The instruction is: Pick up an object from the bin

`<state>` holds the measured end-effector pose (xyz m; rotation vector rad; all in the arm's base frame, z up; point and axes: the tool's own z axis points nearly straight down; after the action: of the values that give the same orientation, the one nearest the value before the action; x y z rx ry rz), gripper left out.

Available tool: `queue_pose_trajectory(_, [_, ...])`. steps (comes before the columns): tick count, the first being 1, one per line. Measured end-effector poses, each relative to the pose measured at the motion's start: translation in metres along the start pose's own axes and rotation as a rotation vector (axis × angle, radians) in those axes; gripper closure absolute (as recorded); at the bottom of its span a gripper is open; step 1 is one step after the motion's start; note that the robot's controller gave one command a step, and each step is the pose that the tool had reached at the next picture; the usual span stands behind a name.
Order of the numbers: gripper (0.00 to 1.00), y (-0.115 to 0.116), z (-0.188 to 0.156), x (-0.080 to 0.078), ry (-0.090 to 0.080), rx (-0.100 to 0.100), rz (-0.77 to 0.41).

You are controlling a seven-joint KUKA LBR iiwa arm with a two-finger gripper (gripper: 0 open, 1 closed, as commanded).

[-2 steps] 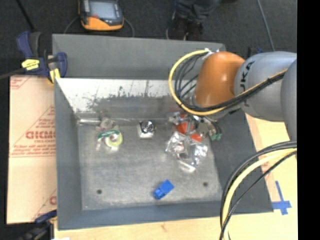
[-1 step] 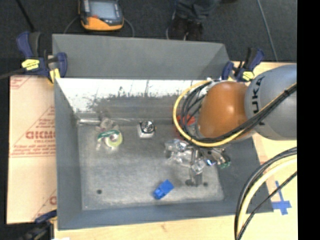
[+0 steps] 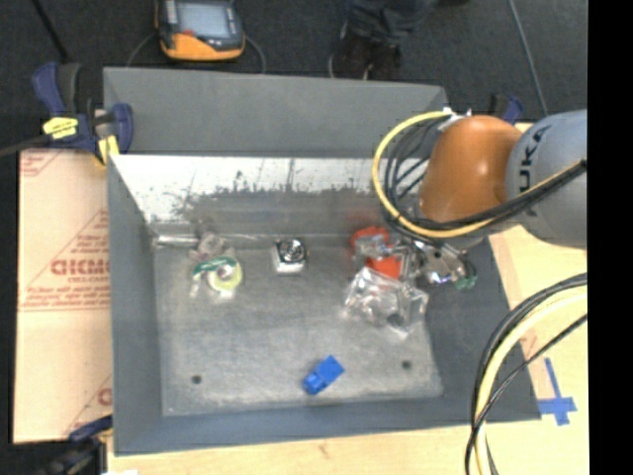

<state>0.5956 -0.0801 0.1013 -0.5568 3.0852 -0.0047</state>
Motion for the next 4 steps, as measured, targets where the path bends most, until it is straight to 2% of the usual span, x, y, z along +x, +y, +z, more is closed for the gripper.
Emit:
queue_pose_trajectory(1, [0.00,-0.006,0.030,0.017,-0.001,-0.001,-0.272])
queue_pose_trajectory(2, [0.00,0.008,0.029,0.023,0.000,-0.001,-0.334])
queue_pose_trajectory(3, [1.00,0.007,0.026,0.020,-0.008,0.004,-0.332])
queue_pose_trajectory(4, [1.00,0.005,-0.012,0.019,0.001,-0.001,-0.326])
